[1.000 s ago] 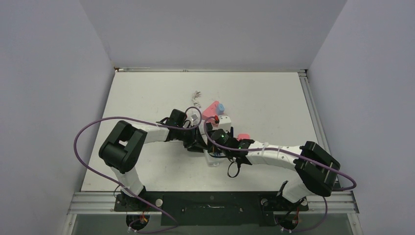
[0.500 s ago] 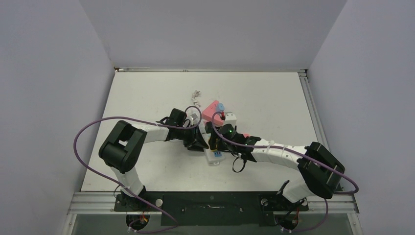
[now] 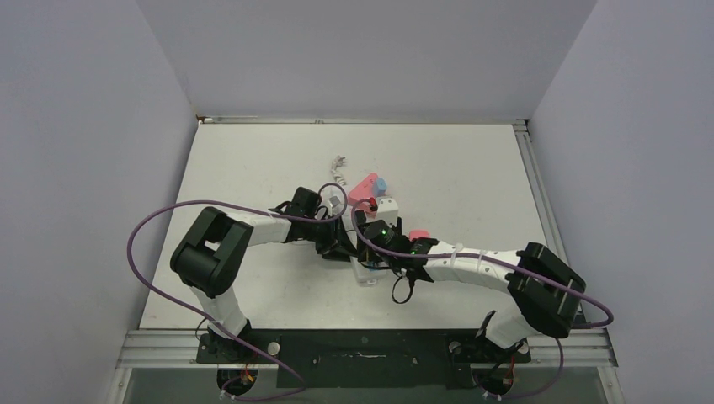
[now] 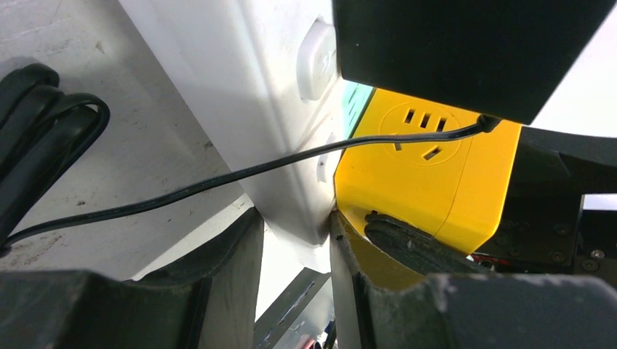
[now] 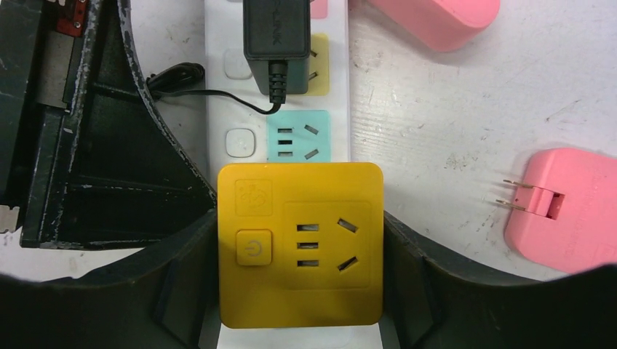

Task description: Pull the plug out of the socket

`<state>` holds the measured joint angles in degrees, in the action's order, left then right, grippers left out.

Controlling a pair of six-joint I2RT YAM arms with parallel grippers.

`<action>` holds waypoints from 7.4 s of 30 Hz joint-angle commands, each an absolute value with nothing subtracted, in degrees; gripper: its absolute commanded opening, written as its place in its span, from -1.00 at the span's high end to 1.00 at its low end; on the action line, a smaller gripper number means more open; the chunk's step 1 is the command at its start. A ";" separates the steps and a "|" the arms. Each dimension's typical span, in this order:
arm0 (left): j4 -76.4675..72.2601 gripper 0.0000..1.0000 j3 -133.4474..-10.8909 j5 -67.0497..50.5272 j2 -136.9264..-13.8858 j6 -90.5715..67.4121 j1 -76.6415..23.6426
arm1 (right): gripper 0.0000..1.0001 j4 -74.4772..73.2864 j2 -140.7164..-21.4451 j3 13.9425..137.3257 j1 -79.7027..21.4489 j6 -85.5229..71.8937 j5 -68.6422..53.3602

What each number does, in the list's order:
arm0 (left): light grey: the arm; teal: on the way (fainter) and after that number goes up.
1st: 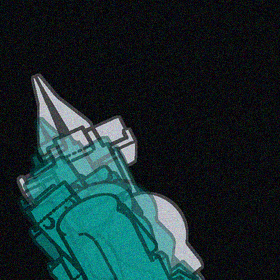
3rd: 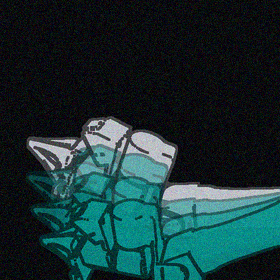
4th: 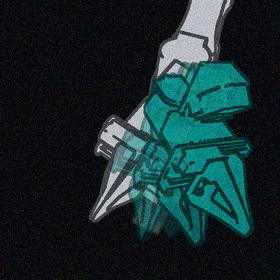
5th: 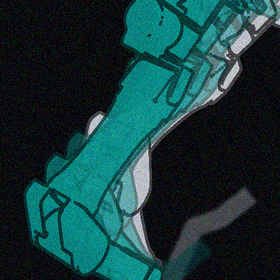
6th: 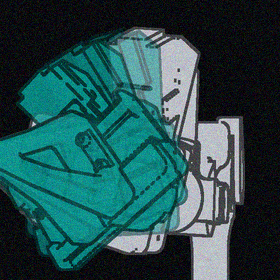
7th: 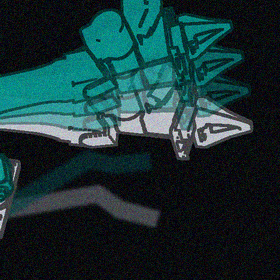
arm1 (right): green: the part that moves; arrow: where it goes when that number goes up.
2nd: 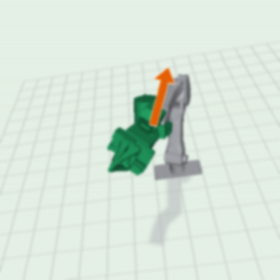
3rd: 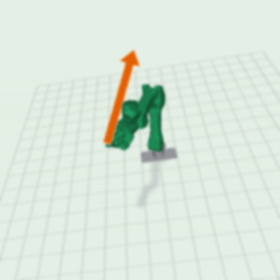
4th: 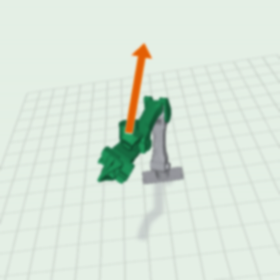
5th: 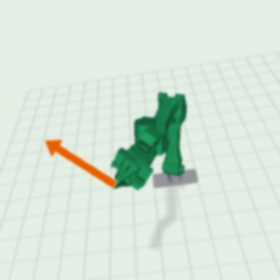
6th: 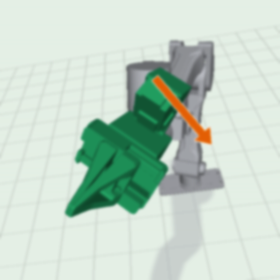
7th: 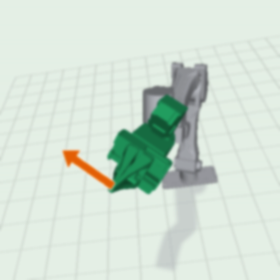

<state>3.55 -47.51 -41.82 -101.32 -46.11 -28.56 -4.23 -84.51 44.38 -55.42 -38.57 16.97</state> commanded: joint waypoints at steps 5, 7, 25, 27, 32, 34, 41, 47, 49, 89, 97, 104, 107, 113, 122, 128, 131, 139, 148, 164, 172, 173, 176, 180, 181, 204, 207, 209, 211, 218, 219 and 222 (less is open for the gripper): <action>5.00 1.00 -48.16 -40.81 -102.39 -44.38 -28.92 | 0.89 -3.89 -84.60 50.05 -58.12 -37.08 24.67; 5.05 1.00 -48.11 -40.69 -102.26 -44.38 -28.92 | 0.89 -3.49 -84.16 50.10 -58.13 -37.31 23.88; 5.62 1.00 -48.33 -40.18 -102.70 -44.03 -28.92 | 0.89 -2.75 -80.71 47.37 -51.83 -38.59 14.93; 5.62 1.00 -48.32 -40.24 -102.74 -44.03 -28.92 | 0.89 -3.94 -80.81 47.98 -52.81 -38.18 17.05; 5.78 1.00 -48.25 -40.03 -102.72 -43.95 -28.92 | 0.89 -6.68 -81.75 50.01 -55.68 -37.10 22.26; 5.80 1.00 -48.24 -40.04 -102.74 -43.95 -28.92 | 0.89 -8.03 -82.35 50.94 -56.80 -36.64 24.67; 5.80 1.00 -48.34 -40.12 -102.75 -43.95 -28.83 | 0.89 -9.84 -82.93 52.46 -59.12 -35.95 28.21; 5.80 1.00 -48.34 -40.33 -102.91 -44.03 -28.74 | 0.89 -9.02 -82.97 52.18 -59.03 -36.18 26.64; 5.49 1.00 -48.55 -41.10 -102.87 -44.03 -28.74 | 0.89 -7.80 -82.70 51.59 -58.72 -36.65 25.11; -10.77 1.00 -43.74 -49.20 -100.87 -53.53 -27.51 | 0.89 3.46 -79.47 44.74 -47.77 -43.57 7.38; -9.32 1.00 -44.02 -48.63 -101.03 -52.94 -27.51 | 0.89 0.28 -80.70 47.70 -53.01 -41.61 15.65; -8.25 1.00 -44.23 -48.20 -101.34 -52.33 -27.51 | 0.89 -4.60 -83.30 51.47 -56.58 -41.07 20.69; -7.56 1.00 -44.39 -47.86 -101.25 -51.84 -27.44 | 0.89 -4.15 -83.28 51.14 -56.15 -41.40 19.45; -6.99 1.00 -44.52 -47.63 -101.16 -51.53 -27.42 | 0.89 -1.76 -81.80 48.66 -53.39 -42.50 15.54; -6.43 1.00 -44.57 -47.37 -101.42 -51.25 -27.33 | 0.89 1.76 -79.97 44.80 -48.24 -44.80 9.10; -6.24 1.00 -44.68 -47.15 -101.58 -51.20 -27.33 | 0.89 1.44 -79.02 44.44 -47.58 -45.03 9.37; -6.04 1.00 -44.68 -47.02 -101.60 -51.11 -27.33 | 0.89 1.24 -78.93 44.56 -47.61 -44.85 9.57; -4.54 1.00 -45.18 -46.34 -101.68 -50.19 -27.29 | 0.89 1.98 -77.77 44.02 -48.37 -44.23 12.07; -3.62 1.00 -45.34 -45.77 -101.71 -49.78 -27.16 | 0.89 0.45 -75.70 44.42 -49.21 -43.45 14.74; -1.68 1.00 -45.91 -44.43 -100.88 -48.30 -27.16 | 0.89 -1.70 -72.66 44.23 -29.07 -34.86 4.57; -1.48 1.00 -46.05 -44.44 -101.16 -48.29 -27.16 | 0.81 2.26 -76.83 41.59 -20.59 -34.36 -1.41; -1.49 1.00 -46.05 -44.49 -101.13 -48.30 -27.16 | 0.76 2.85 -76.89 40.93 -20.04 -34.49 -0.95; -1.62 1.00 -45.97 -44.67 -101.08 -48.44 -27.16 | 0.70 4.35 -77.25 38.86 -18.93 -34.82 -0.18; -1.76 1.00 -45.96 -44.74 -101.12 -48.53 -27.24 | 0.62 5.60 -77.63 37.05 -18.29 -35.43 -0.18; -1.69 1.00 -45.96 -44.78 -101.04 -48.55 -27.25 | 0.58 5.77 -77.87 36.74 -18.16 -35.56 -0.18; -1.67 1.00 -46.05 -45.34 -100.77 -48.48 -27.60 | -0.60 3.95 -75.08 33.38 -14.86 -36.21 4.34; -1.58 1.00 -46.01 -45.39 -100.86 -48.43 -27.64 | -0.77 2.43 -73.95 33.65 -14.77 -35.88 5.65; -1.58 1.00 -46.04 -45.36 -100.89 -48.43 -27.60 | -0.90 1.69 -73.10 33.66 -14.64 -35.62 6.58; -1.58 1.00 -46.05 -45.43 -101.03 -48.43 -27.60 | -0.95 0.83 -72.38 33.80 -14.46 -35.31 7.43; -1.58 1.00 -46.12 -45.44 -101.18 -48.44 -27.60 | -0.79 -4.13 -69.55 35.15 -14.06 -34.59 11.01; -1.58 1.00 -46.14 -45.40 -101.18 -48.45 -27.61 | -0.79 -4.69 -69.04 35.30 -14.04 -34.69 11.31; -1.57 1.00 -46.14 -45.44 -101.34 -48.43 -27.64 | -0.79 -6.04 -67.31 35.63 -14.15 -34.97 12.86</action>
